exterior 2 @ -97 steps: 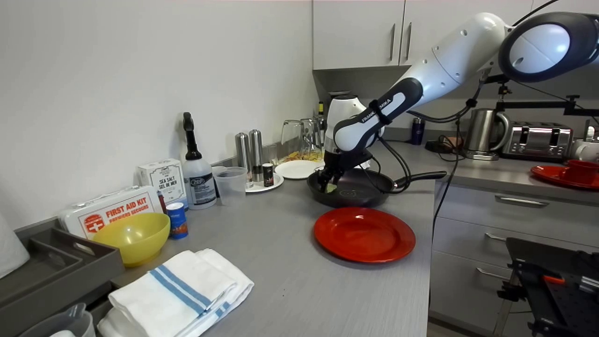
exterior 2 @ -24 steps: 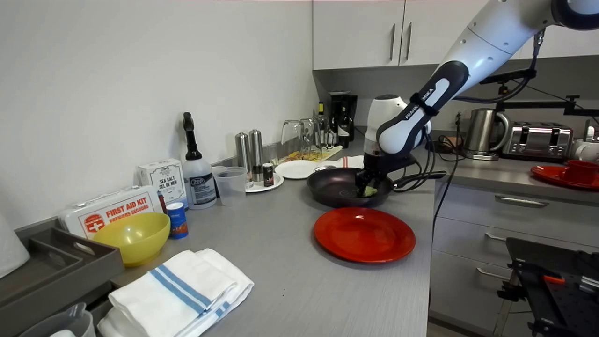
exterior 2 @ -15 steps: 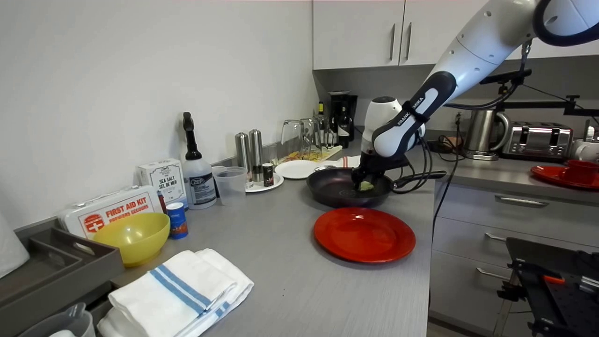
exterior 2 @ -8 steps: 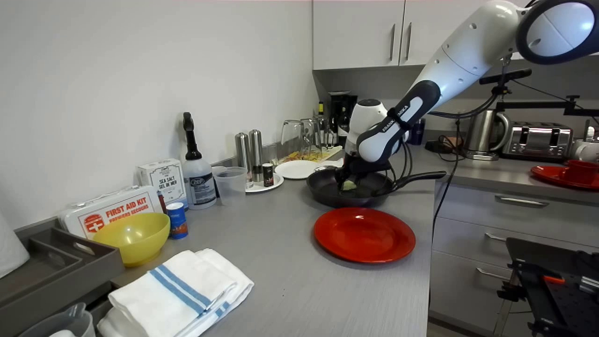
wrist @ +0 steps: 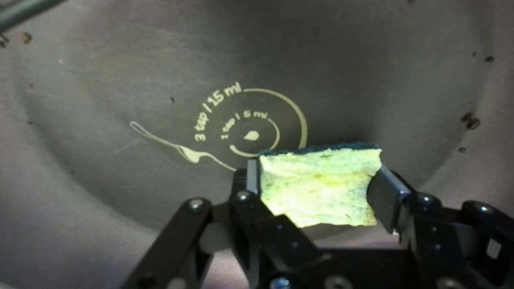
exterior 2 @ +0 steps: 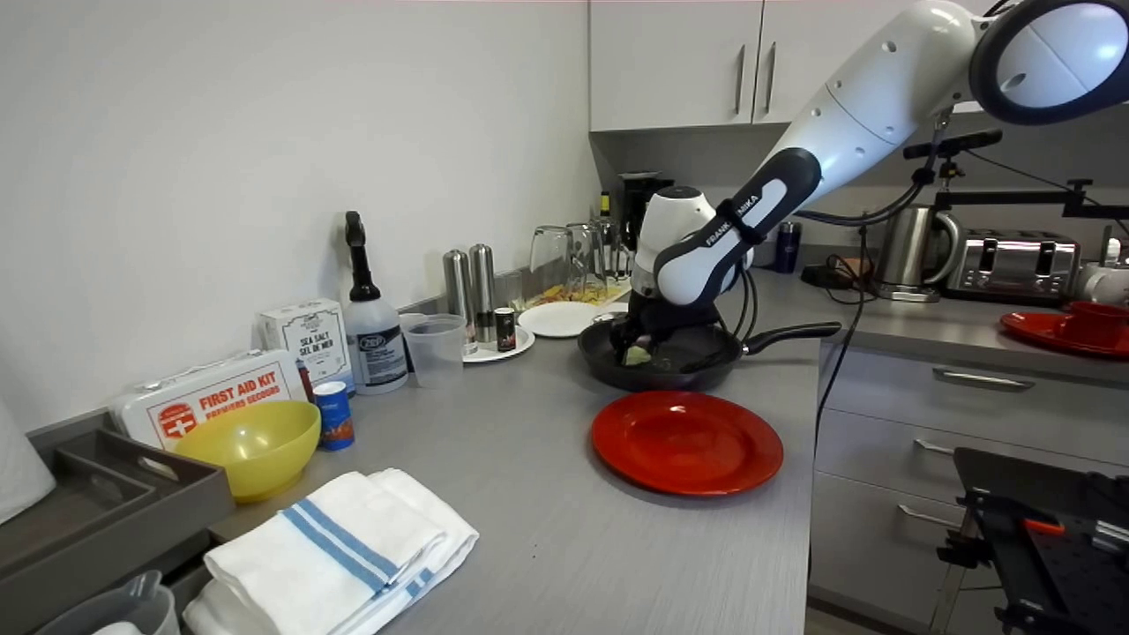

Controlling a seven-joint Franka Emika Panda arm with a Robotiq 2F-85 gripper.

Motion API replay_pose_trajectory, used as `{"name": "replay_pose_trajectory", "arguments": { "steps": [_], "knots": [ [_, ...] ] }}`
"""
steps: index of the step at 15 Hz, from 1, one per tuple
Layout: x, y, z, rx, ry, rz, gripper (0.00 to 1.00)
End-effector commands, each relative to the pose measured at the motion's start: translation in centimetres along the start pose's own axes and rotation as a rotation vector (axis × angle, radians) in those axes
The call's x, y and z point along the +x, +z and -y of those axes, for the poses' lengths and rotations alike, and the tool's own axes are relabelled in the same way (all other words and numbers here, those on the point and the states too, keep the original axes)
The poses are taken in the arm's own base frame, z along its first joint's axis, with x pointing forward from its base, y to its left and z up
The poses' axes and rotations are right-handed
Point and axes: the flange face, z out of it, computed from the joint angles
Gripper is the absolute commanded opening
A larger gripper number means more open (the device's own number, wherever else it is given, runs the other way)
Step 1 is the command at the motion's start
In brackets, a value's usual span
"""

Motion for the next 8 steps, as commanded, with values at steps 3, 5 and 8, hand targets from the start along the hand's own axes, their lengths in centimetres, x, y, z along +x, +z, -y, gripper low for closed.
{"name": "replay_pose_trajectory", "arguments": {
  "steps": [3, 5, 8],
  "knots": [
    [-2.1, 0.3, -1.1, 0.002, -0.067, 0.222, 0.39],
    [-2.4, 0.2, -2.0, -0.026, -0.083, 0.289, 0.39],
    [-2.5, 0.4, -3.9, -0.091, -0.092, 0.365, 0.39]
  ]
}}
